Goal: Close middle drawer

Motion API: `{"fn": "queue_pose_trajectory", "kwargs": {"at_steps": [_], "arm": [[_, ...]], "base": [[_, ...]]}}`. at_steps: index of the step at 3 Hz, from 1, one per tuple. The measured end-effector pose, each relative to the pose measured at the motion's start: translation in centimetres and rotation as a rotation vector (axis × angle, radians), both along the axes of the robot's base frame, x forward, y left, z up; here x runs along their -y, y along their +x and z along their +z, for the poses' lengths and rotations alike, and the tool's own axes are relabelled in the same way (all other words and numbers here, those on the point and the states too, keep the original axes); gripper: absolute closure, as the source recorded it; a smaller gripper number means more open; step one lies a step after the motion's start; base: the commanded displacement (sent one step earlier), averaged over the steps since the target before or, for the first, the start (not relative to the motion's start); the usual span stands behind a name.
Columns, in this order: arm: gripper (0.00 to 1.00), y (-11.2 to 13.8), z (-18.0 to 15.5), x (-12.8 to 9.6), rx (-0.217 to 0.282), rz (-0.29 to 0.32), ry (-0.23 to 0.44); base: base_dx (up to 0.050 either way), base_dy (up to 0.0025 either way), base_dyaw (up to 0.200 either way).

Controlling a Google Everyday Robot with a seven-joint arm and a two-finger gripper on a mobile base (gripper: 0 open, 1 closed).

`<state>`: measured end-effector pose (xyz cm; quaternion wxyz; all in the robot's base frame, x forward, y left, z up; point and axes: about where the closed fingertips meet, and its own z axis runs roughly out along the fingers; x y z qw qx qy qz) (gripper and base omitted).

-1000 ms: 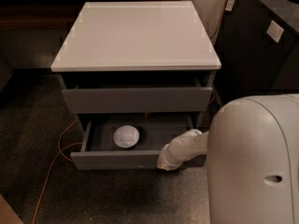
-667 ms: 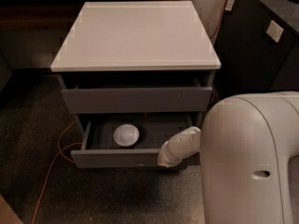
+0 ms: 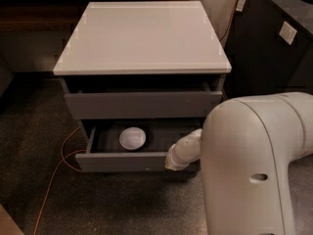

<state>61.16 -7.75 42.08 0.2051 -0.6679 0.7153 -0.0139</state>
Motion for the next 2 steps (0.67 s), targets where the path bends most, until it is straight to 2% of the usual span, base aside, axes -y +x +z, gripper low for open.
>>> {"fn": "queue_pose_trajectory", "kwargs": {"at_steps": [2], "arm": [[1.0,2.1,0.68,-0.31,0.032,0.009,-0.02]], "base": [[0.0,0.0,0.0]]}}
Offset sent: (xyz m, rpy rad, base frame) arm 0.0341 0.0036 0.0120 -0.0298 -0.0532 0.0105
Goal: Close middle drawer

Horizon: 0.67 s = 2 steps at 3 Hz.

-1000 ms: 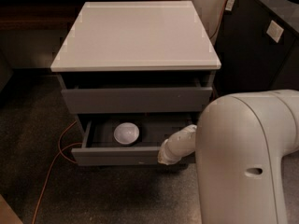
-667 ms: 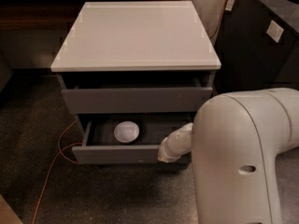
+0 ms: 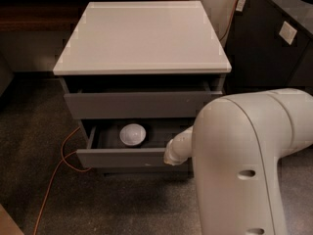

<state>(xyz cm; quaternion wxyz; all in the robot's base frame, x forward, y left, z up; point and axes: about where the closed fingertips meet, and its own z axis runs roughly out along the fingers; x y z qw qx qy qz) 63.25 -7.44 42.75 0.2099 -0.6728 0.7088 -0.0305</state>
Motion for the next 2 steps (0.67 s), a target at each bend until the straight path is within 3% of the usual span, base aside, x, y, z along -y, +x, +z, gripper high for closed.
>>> {"fn": "queue_pose_trajectory", "kwargs": {"at_steps": [2], "arm": [[1.0,2.5,0.5,-0.3,0.03,0.013,-0.016]], "base": [[0.0,0.0,0.0]]}}
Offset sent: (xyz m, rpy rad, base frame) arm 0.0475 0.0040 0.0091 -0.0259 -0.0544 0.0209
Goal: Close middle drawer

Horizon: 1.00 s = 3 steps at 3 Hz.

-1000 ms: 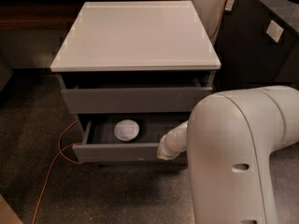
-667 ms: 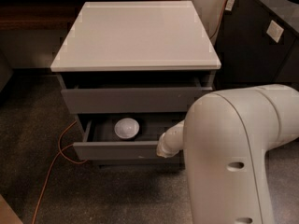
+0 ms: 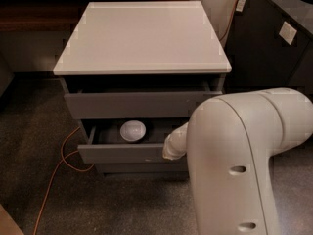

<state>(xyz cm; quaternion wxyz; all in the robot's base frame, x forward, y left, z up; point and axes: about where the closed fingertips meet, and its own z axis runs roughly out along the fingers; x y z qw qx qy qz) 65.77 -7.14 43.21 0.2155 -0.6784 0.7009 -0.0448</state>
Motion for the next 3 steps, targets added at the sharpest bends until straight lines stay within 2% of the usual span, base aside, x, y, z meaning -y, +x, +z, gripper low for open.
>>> {"fn": "queue_pose_trajectory", "kwargs": {"at_steps": [1,3], "arm": [[1.0,1.5,0.2,-0.1,0.018,0.005,-0.004],[1.0,2.9,0.5,0.0,0.034,0.008,-0.013]], "base": [[0.0,0.0,0.0],[0.0,0.0,0.0]]}}
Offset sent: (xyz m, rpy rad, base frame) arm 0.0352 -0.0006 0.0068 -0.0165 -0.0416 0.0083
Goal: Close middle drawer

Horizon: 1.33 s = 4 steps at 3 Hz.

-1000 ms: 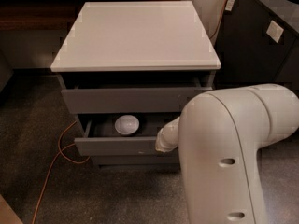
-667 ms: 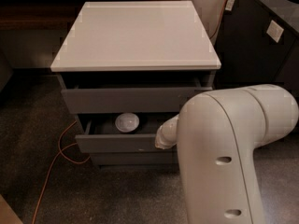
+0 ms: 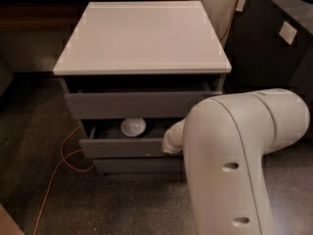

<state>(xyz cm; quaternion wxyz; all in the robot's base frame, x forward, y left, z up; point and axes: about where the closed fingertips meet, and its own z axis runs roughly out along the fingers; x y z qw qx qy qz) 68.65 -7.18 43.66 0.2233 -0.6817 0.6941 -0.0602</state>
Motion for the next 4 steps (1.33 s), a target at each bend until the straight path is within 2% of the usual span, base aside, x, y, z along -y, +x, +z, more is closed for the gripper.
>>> {"fn": "queue_pose_trajectory", "kwargs": {"at_steps": [1,2,4], "arm": [[1.0,0.5,0.1,0.2,0.012,0.002,0.006],[1.0,3.1,0.4,1.0,0.04,0.007,0.008],[1.0,3.4,0.4,1.2,0.044,0.003,0.03]], "base": [[0.0,0.0,0.0],[0.0,0.0,0.0],[0.0,0.0,0.0]]}}
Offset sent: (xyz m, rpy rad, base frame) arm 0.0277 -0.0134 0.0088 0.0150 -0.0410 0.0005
